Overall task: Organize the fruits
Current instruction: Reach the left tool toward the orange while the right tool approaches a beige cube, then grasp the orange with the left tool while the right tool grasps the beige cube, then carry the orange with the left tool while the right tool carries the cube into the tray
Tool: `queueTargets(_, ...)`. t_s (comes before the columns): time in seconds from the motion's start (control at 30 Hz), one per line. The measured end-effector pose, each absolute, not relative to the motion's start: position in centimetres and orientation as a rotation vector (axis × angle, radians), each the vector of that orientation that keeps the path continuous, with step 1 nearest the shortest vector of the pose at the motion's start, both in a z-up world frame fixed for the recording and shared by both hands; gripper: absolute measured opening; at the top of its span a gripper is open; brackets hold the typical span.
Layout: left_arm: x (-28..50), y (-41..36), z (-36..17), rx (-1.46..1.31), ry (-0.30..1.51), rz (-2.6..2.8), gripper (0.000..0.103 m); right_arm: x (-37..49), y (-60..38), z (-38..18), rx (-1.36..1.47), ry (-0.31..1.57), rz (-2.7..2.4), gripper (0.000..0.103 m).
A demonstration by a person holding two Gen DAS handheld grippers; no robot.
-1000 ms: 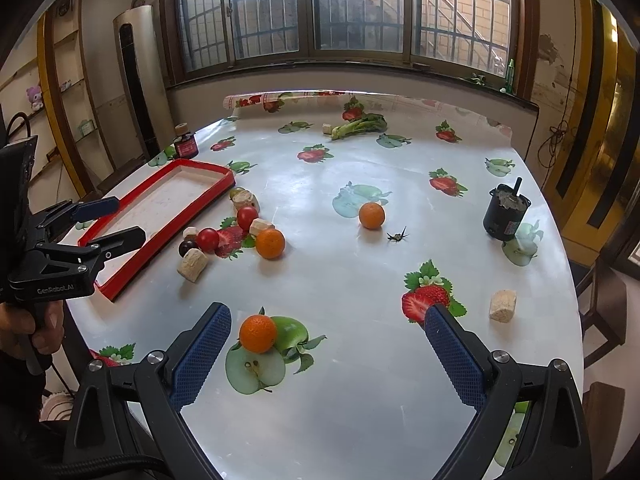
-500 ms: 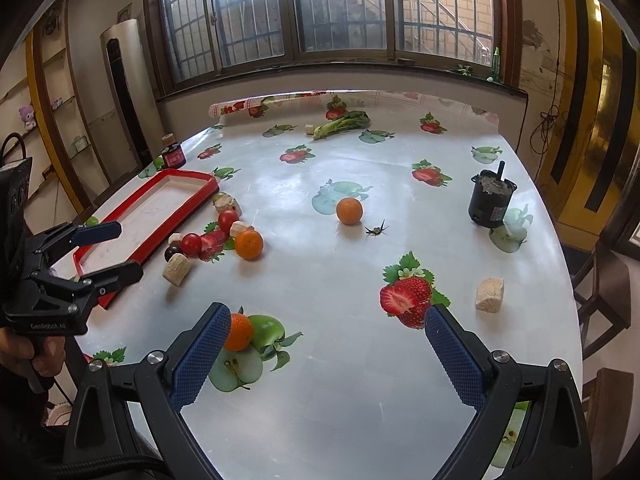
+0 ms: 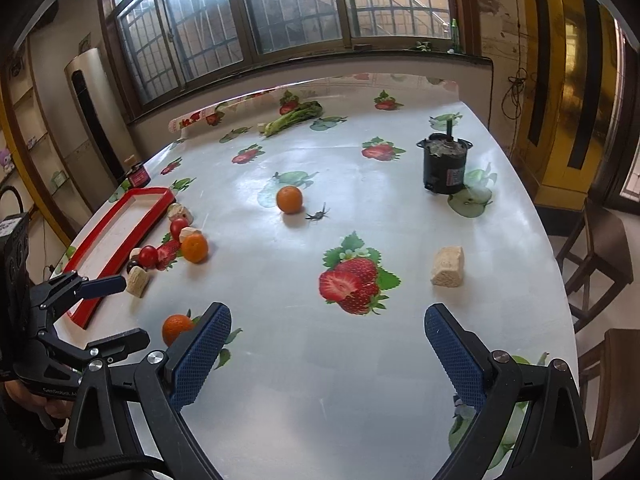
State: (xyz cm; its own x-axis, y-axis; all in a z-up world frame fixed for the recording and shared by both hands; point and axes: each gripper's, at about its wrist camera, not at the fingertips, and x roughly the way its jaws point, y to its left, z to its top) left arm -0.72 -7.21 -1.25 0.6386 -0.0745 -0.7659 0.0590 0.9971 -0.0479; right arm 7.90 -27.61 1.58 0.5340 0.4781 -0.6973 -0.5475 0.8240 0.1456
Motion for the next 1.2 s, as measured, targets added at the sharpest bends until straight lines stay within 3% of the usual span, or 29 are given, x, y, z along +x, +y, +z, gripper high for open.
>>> queueTargets(0.2, 1.0, -7.3, -3.3, -0.059, 0.941, -0.106, 0.084, 12.6, -29.2, -0.3, -0.048, 0.847, 0.488, 0.094)
queueTargets(0.3, 1.6, -7.2, -4.3, -0.065, 0.971, -0.097, 0.084, 15.3, -29.0, -1.8, -0.065, 0.895, 0.429, 0.083)
queueTargets(0.5, 2.0, -7.7, -5.2, -0.033, 0.970, -0.110, 0.043, 18.2, -27.7, -4.7, -0.141, 0.973, 0.363, 0.056)
queueTargets(0.53, 2.0, -7.5, -5.1, -0.058, 0.969, -0.137, 0.029, 18.1, -27.7, -4.7, -0.162, 0.949, 0.348, 0.047)
queueTargets(0.57, 2.1, -7.3, -5.0, -0.069, 0.973, -0.139, 0.030, 18.1, -27.6, -4.8, -0.170, 0.946, 0.340, 0.032)
queueTargets(0.6, 2.0, -7.2, -5.0, -0.066, 0.973, -0.133, 0.030, 18.1, -27.7, -4.7, -0.157, 0.944, 0.345, 0.029)
queueTargets(1.2, -2.2, -0.9, -1.2, -0.124, 0.871, 0.010, 0.030, 9.1, -20.5, 0.1, -0.113, 0.884, 0.649, 0.029)
